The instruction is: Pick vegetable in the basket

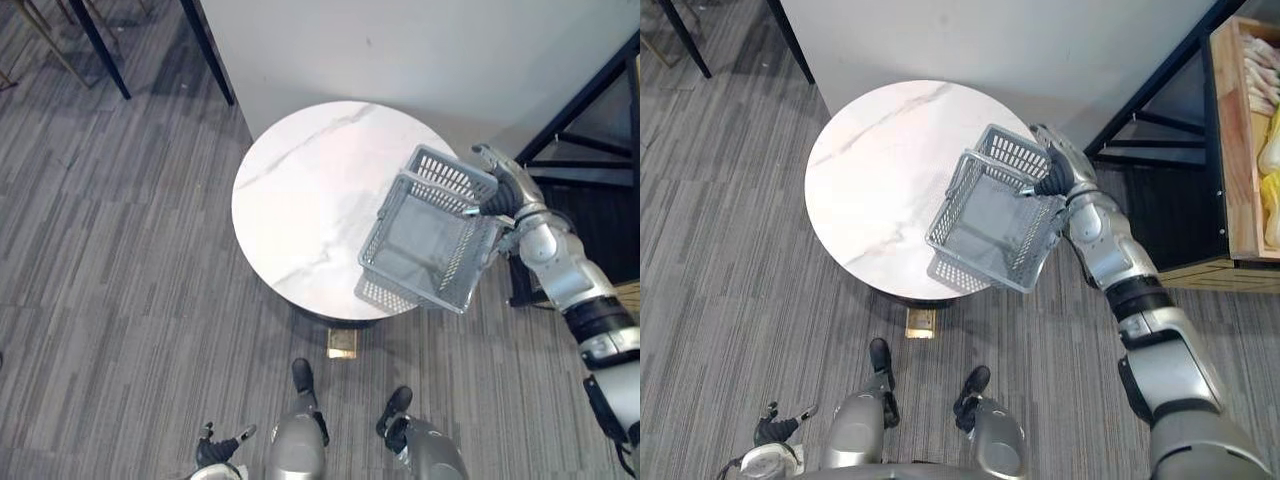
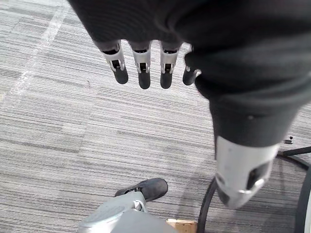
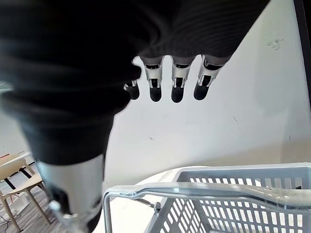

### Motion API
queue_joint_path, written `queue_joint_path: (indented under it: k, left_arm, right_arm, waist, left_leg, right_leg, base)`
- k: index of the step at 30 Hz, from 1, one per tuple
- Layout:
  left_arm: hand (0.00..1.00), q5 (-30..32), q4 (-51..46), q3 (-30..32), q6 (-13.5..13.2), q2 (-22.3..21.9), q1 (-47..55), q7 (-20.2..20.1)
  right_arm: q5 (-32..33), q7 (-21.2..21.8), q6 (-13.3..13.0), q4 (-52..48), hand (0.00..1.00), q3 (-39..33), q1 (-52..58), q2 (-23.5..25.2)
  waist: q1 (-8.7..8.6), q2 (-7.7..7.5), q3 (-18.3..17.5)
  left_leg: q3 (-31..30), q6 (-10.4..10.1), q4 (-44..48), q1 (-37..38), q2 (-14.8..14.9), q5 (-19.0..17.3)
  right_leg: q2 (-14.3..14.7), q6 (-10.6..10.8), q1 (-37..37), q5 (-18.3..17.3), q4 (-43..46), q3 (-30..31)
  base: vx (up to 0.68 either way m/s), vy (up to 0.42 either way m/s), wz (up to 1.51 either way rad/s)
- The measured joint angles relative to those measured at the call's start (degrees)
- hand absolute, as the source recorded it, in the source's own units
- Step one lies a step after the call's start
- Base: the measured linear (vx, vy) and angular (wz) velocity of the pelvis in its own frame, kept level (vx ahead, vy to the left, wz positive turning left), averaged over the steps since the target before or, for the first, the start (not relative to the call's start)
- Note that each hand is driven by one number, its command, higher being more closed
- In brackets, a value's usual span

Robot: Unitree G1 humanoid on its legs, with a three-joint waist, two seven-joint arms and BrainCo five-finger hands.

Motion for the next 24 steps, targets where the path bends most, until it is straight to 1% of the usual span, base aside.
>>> queue_joint_path:
  k: [3, 4, 7, 12, 16, 24]
  left_arm:
    - [0.00, -0.01, -0.61, -0.64, -0.08, 0.00, -0.21, -0.21]
    - [0.00, -0.02, -0.97, -0.92, -0.08, -0.03, -0.43, -0.30]
    - [0.00, -0.04, -1.14, -1.21, -0.58, -0.03, -0.74, -0.34]
    - [0.00, -0.28, -2.15, -2.75, -0.73, -0.02, -1.16, -0.85]
    - [0.00, -0.52, -2.26, -3.39, -0.60, -0.04, -1.18, -1.09]
    - [0.00, -0.54, -3.28, -5.29, -0.46, -0.06, -1.17, -1.50]
  right_arm:
    - [-0.02, 0.05, -0.01, 2.59, 0.00, 1.64, -1.40, -0.04]
    - [-0.02, 0.06, 0.04, 3.83, 0.00, 1.66, -1.98, -0.06]
    - [-0.03, 0.21, 0.13, 5.81, 0.00, 1.69, -2.69, -0.14]
    - [-0.05, 1.06, 0.18, 7.68, 0.00, 1.72, -4.28, -1.79]
    - [-0.12, 1.35, 0.10, 8.37, 0.00, 1.72, -4.45, -2.25]
    - [-0.61, 2.02, -0.28, 10.43, 0.00, 1.95, -4.52, -2.25]
  waist:
    - [0.12, 0.26, 0.75]
    - [0.18, 0.55, 1.39]
    - [0.46, 1.27, 1.85]
    - [0.46, 1.95, 2.95]
    - [0.47, 2.15, 3.08]
    - [0.58, 3.00, 3.62]
  left_leg:
    - [-0.06, 0.17, 0.00, -0.79, -0.01, 0.13]
    - [-0.08, 0.21, 0.00, -0.79, -0.03, 0.19]
    - [-0.07, 0.23, 0.01, -0.86, -0.07, 0.20]
    - [-0.19, 0.36, 0.01, -1.60, -0.07, 0.40]
    - [-0.20, 0.37, 0.02, -1.58, -0.13, 0.41]
    - [-0.28, 0.39, 0.02, -1.57, -0.35, 0.42]
  right_leg:
    - [-0.09, 0.00, -1.00, 0.00, 0.39, 0.07]
    - [-0.16, -0.01, -1.05, 0.00, 0.56, 0.07]
    - [-0.21, -0.01, -1.25, -0.01, 0.65, 0.20]
    - [-0.23, -0.01, -2.08, -0.01, 0.94, 0.29]
    - [-0.28, -0.01, -2.08, -0.01, 0.95, 0.32]
    - [-0.53, 0.00, -2.08, -0.03, 1.09, 0.32]
  base:
    - [0.00, -0.001, 0.01]
    - [0.00, 0.000, 0.00]
    - [0.01, -0.007, -0.01]
    - [0.03, -0.016, 0.00]
    - [0.05, -0.017, 0.00]
    - [0.02, -0.005, 0.00]
